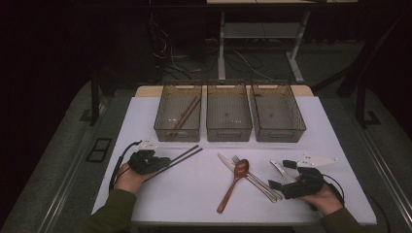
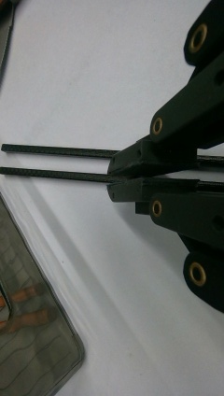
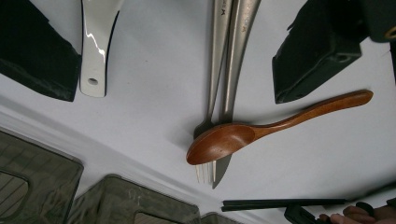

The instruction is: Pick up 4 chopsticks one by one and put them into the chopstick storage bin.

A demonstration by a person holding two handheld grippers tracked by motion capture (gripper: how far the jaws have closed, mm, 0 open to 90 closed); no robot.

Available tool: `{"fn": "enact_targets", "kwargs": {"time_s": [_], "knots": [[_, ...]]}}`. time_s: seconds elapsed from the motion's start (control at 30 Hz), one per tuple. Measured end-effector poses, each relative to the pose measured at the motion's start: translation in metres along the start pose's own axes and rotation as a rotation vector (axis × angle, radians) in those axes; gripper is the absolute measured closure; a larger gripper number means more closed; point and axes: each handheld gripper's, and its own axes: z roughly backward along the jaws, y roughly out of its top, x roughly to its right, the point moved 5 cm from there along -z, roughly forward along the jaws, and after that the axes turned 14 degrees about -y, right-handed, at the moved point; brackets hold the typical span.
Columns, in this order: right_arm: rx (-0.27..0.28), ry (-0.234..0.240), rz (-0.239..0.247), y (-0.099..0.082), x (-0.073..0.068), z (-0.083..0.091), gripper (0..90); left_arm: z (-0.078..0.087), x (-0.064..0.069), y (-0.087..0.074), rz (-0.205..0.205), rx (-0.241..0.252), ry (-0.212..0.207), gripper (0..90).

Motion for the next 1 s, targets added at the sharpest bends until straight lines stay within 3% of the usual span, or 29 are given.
{"fn": "enact_targets", "kwargs": {"time_s": [0.2,0.33,0.5,0.6,0.7,1.0], "knots": [[-0.002,0.001,0.003,0.000,0.000,-0.001,1.1,0.000,-0.002,-0.002,-0.026,0.005,-0.018,83.1],[-0.004,0.002,0.002,0.000,-0.001,-0.001,1.1,0.000,-0.003,-0.002,-0.018,0.021,-0.037,84.5],[-0.003,0.002,0.003,0.000,-0.001,-0.001,1.1,0.000,-0.003,-0.002,-0.015,0.022,-0.038,85.3],[-0.002,0.003,0.001,0.000,-0.001,-0.001,1.1,0.001,-0.003,-0.001,-0.034,0.007,-0.031,85.4],[-0.002,0.003,0.001,0.000,0.000,0.000,1.1,0.000,-0.001,0.000,-0.028,0.015,-0.026,85.4],[-0.003,0.002,0.002,0.000,0.000,-0.001,1.1,0.010,0.001,0.005,-0.063,0.026,-0.011,85.4]]}}
